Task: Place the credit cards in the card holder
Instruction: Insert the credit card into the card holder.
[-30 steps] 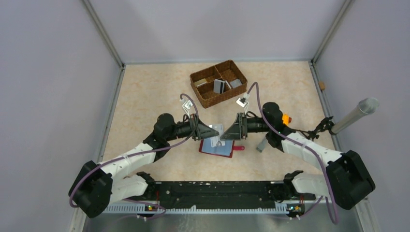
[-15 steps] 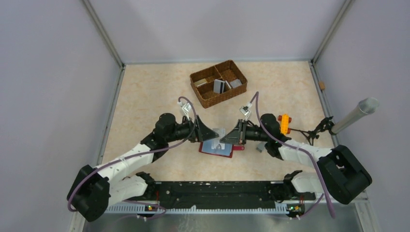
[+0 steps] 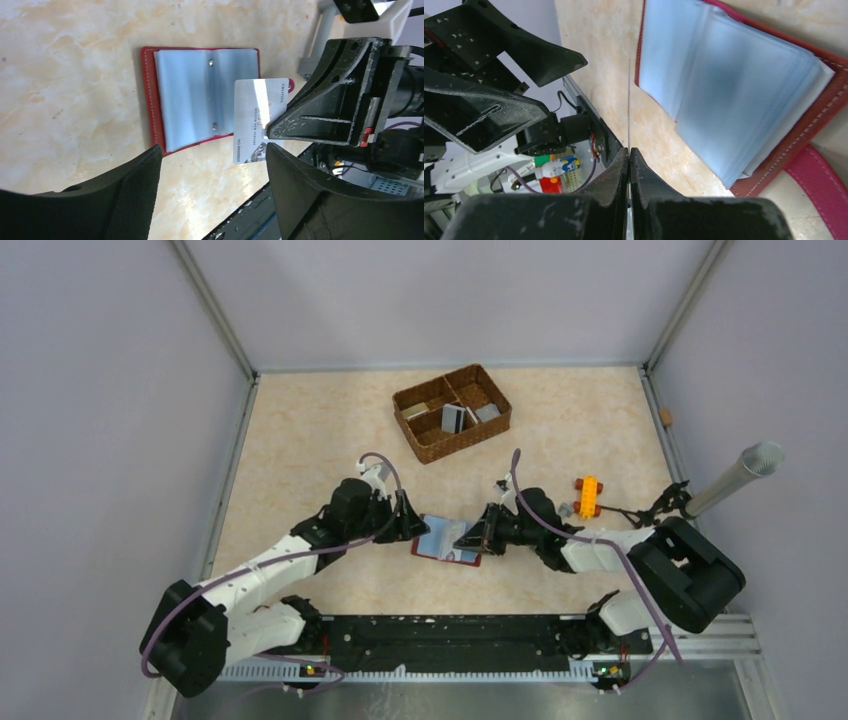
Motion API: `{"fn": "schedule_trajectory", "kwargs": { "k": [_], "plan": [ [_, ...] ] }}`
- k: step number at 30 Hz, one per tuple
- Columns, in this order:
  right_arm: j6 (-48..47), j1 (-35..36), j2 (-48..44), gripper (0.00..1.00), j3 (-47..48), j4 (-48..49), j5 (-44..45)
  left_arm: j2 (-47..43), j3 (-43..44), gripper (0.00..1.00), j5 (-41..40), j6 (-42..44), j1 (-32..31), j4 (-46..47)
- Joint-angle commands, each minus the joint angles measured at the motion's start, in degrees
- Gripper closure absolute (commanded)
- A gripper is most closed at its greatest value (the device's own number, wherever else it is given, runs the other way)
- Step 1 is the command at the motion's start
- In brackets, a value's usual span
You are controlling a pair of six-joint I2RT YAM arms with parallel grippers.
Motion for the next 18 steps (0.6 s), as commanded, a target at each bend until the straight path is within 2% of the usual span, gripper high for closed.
{"fn": "schedule_trajectory", "kwargs": {
  "k": [1, 8, 18],
  "plan": [
    [1.8, 1.2, 1.3, 1.0, -1.2, 0.3, 5.1, 2.3, 0.2, 0.26, -2.6, 2.8, 0.1, 0.1],
    [0.9, 1.2, 3.1, 1.0, -1.5, -1.4, 6.8, 7.9, 0.4, 0.36, -1.5, 4.1, 0.2, 2.5],
    [1.0, 1.2, 7.8, 1.0, -1.0, 3.6, 5.9, 13.7, 1.5, 0.4, -2.0, 6.3, 0.2, 5.8]
  ]
}}
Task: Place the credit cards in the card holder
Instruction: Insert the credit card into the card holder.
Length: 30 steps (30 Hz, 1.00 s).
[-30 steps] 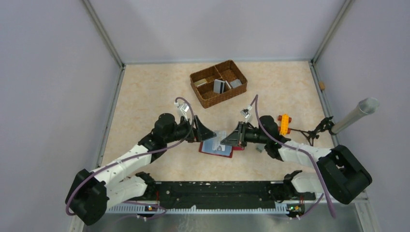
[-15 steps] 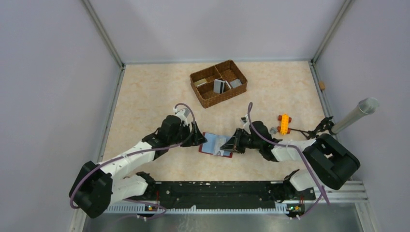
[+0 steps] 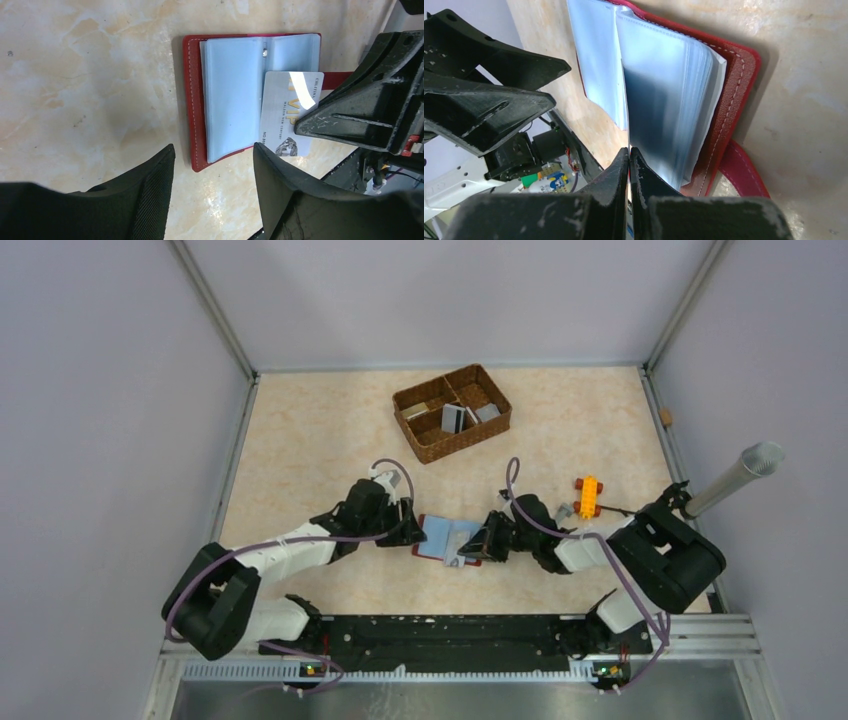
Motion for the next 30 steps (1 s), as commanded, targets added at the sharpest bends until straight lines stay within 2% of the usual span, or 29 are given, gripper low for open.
{"fn": "schedule_trajectory", "kwargs": {
  "k": [1, 15, 30],
  "plan": [
    [-0.3, 0.7, 1.0, 1.0, 0.5, 3.4, 0.5, 2.4, 1.7, 0.41, -1.0, 2.6, 0.2, 3.3],
    [-1.7, 0.6, 0.1, 1.0, 2.0, 2.1, 1.0, 7.0, 3.1, 0.42, -3.2, 4.9, 0.4, 5.6],
    [-2.3, 0.3, 1.9, 1.0, 3.8, 2.9, 1.6, 11.0, 4.1, 0.54, -2.7, 6.5, 0.6, 6.4]
  ]
}}
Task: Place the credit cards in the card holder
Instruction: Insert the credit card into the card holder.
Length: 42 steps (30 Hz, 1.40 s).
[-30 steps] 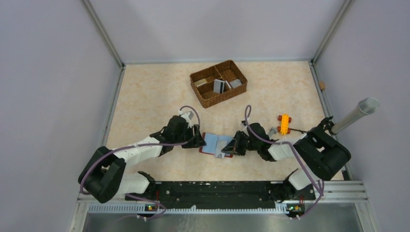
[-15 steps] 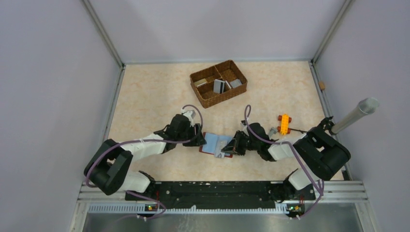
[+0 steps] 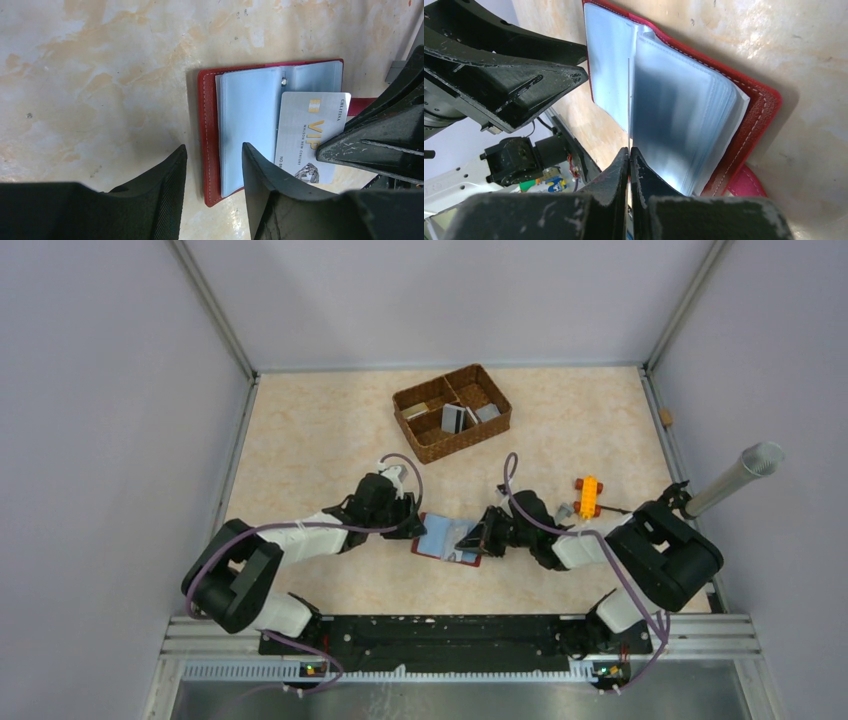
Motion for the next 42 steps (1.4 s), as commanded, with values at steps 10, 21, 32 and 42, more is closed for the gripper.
{"fn": "schedule_trajectory", "kwargs": {
  "k": [10, 21, 32, 42],
  "plan": [
    [-1.7, 0.2, 4.1, 1.0, 2.3, 2.4, 2.2, 2.4, 1.4, 0.57, 0.2, 1.6, 0.2, 1.1],
    [-4.1, 0.2, 5.5, 1.0, 3.9, -0.6, 5.8, 3.6, 1.5, 0.64, 0.7, 2.2, 0.2, 0.8],
    [-4.8, 0.1, 7.4, 1.0, 4.9, 0.2, 7.9, 4.8, 1.6, 0.71, 0.6, 2.6, 0.2, 0.5],
    [-0.7, 0.9, 8.5, 1.0, 2.8, 3.0, 10.2, 4.8, 1.0, 0.75, 1.9, 1.3, 0.2, 1.1]
  ]
}}
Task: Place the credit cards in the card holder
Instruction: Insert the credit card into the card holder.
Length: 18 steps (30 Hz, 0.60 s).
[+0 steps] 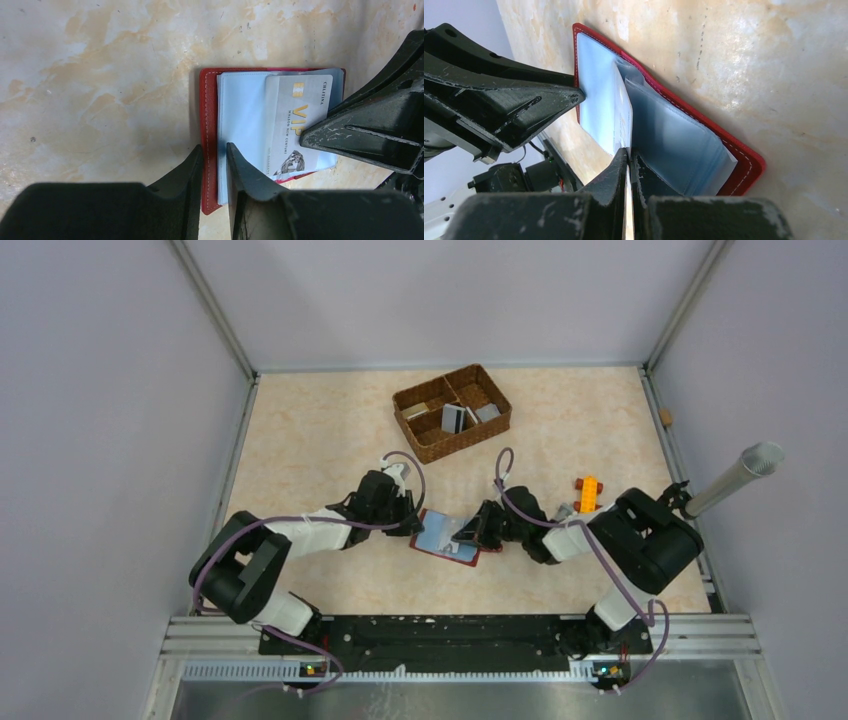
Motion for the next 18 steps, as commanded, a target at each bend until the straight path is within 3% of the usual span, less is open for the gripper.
{"fn": "schedule_trajectory", "kwargs": {
  "k": [1, 11, 18],
  "plan": [
    [1.2, 1.2, 2.5, 1.0, -0.8, 1.0, 5.6, 1.5, -0.4, 0.75, 1.4, -0.4, -0.3, -0.9],
    [3.1, 3.9, 7.6, 1.0, 1.5, 4.4, 5.7, 1.5, -1.0, 0.76, 2.9, -1.7, -0.2, 0.1],
    [0.5, 5.1, 6.5, 0.99, 5.1, -2.1, 7.8, 1.4, -1.6, 0.84, 2.4, -2.7, -0.2, 0.5]
  ]
}}
